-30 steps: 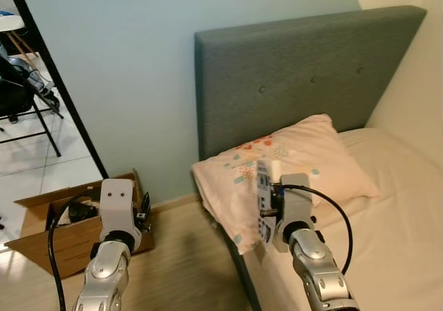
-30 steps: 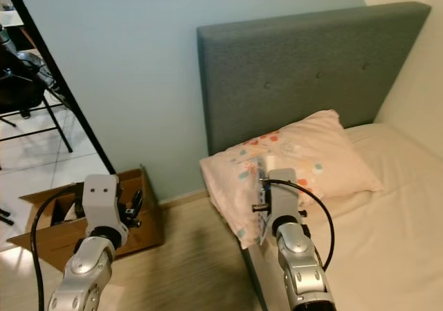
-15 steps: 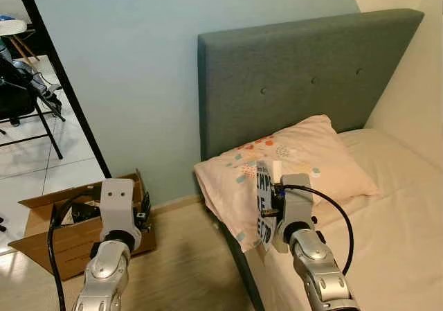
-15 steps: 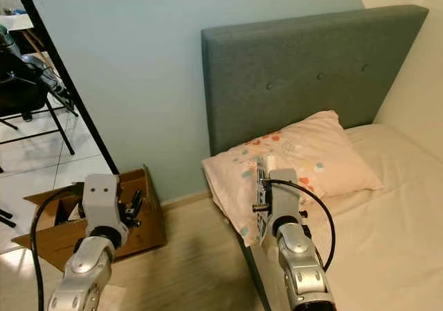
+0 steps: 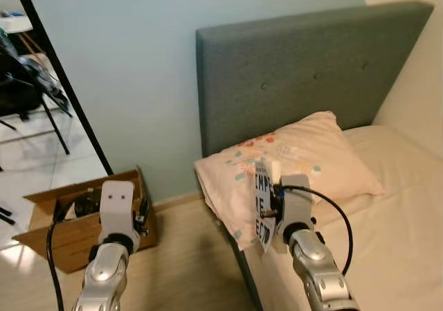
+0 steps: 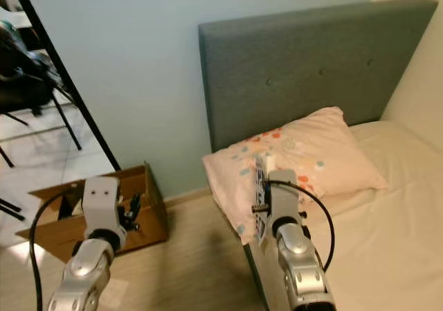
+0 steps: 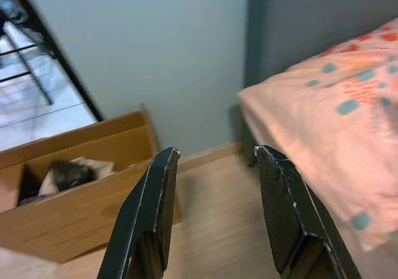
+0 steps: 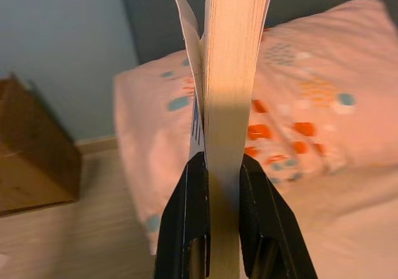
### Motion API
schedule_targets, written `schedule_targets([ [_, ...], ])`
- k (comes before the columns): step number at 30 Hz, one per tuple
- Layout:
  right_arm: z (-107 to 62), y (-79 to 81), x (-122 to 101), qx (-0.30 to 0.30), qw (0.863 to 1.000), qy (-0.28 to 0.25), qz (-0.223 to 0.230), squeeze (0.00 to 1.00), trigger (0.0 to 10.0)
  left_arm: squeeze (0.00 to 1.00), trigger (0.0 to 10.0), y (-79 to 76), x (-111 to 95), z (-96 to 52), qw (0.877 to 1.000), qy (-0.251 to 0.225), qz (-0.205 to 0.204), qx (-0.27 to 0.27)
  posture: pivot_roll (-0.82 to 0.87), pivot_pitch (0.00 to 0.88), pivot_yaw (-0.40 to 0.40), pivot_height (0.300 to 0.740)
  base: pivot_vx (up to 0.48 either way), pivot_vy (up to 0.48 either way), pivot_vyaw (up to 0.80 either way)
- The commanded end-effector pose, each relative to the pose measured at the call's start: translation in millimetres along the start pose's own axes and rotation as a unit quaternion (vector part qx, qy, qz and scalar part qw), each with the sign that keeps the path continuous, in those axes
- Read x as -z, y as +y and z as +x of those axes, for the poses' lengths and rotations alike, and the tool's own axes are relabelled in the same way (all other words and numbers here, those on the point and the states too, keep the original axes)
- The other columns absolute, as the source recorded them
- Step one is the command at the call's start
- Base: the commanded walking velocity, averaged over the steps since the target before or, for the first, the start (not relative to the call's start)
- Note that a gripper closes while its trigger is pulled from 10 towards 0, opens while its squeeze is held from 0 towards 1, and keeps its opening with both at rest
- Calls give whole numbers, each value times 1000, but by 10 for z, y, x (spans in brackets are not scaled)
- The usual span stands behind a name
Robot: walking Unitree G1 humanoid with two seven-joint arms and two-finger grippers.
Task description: Clean up the room
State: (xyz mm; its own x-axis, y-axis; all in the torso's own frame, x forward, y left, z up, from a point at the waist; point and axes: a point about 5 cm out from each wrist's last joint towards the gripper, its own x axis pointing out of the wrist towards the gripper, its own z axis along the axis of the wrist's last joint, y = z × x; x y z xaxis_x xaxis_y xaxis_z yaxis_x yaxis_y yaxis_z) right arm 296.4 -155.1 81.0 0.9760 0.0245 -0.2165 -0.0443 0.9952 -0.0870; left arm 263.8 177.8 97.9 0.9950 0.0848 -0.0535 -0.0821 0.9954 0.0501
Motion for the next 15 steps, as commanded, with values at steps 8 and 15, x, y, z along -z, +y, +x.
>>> schedule_targets([
  [8, 1, 19, -56, -2, 1000, -12, 10, 0, 10000, 0, 10000, 36, 29, -13, 1000, 8, 4, -4, -63, 99, 15, 740, 0, 0, 0],
  [15, 0, 30, -47, -3, 1000, -11, 12, 0, 10000, 0, 10000, 44, 32, -17, 1000, 7, 4, -4, -59, 93, 13, 740, 0, 0, 0],
])
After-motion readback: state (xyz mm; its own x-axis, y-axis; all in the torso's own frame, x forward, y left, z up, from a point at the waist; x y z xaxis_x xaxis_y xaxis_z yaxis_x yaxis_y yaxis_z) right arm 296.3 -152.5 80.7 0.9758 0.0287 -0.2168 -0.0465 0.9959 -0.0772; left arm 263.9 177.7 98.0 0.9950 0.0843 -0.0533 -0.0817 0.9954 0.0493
